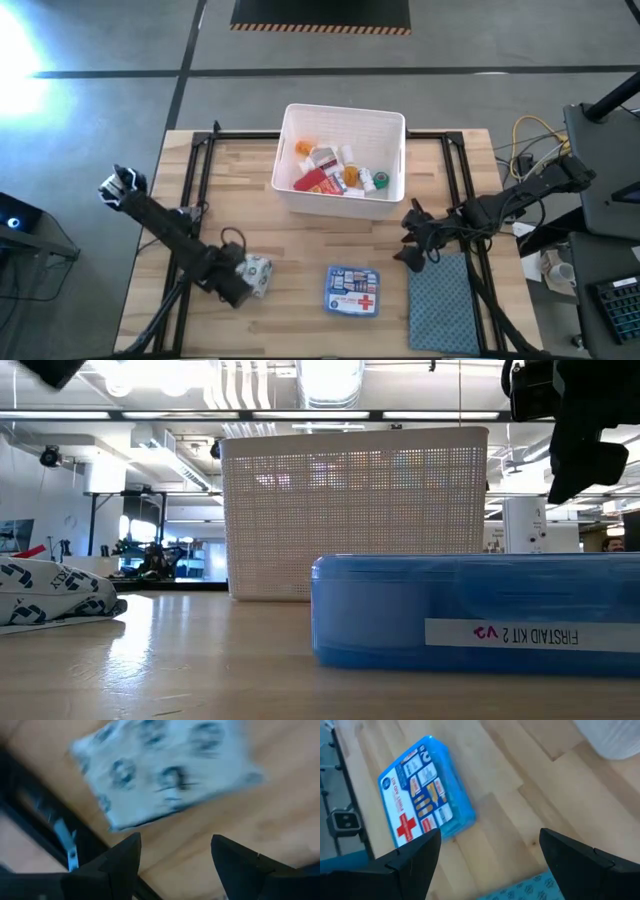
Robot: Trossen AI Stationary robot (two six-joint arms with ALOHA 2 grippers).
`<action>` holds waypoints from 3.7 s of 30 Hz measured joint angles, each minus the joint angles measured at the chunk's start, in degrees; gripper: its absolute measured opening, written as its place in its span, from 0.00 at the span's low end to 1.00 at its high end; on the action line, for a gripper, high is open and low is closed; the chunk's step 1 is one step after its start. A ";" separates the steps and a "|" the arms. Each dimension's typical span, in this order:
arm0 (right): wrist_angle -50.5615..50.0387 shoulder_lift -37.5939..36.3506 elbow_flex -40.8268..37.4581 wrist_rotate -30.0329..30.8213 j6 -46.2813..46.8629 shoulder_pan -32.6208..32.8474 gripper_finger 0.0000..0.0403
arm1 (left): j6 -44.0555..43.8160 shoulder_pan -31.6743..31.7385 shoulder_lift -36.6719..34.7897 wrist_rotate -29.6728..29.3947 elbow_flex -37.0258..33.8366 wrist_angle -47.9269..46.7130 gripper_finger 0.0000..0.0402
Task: Pick & place medical supplies in basket/bin
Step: Move the mailer bag to the center of the table, then put the first aid kit into the white bin
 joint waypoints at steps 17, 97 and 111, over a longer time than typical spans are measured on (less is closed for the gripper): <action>1.22 -0.02 -0.04 3.66 2.43 0.00 0.81 | -20.59 0.69 -2.47 -14.22 -22.07 36.83 0.55; 30.57 27.15 -1.05 -18.29 -4.15 -2.90 0.81 | -4.08 9.18 22.44 -25.18 7.47 38.73 0.48; 42.29 34.05 -2.71 -20.63 3.28 -3.26 0.81 | -0.24 9.18 27.66 -21.20 7.32 55.14 0.48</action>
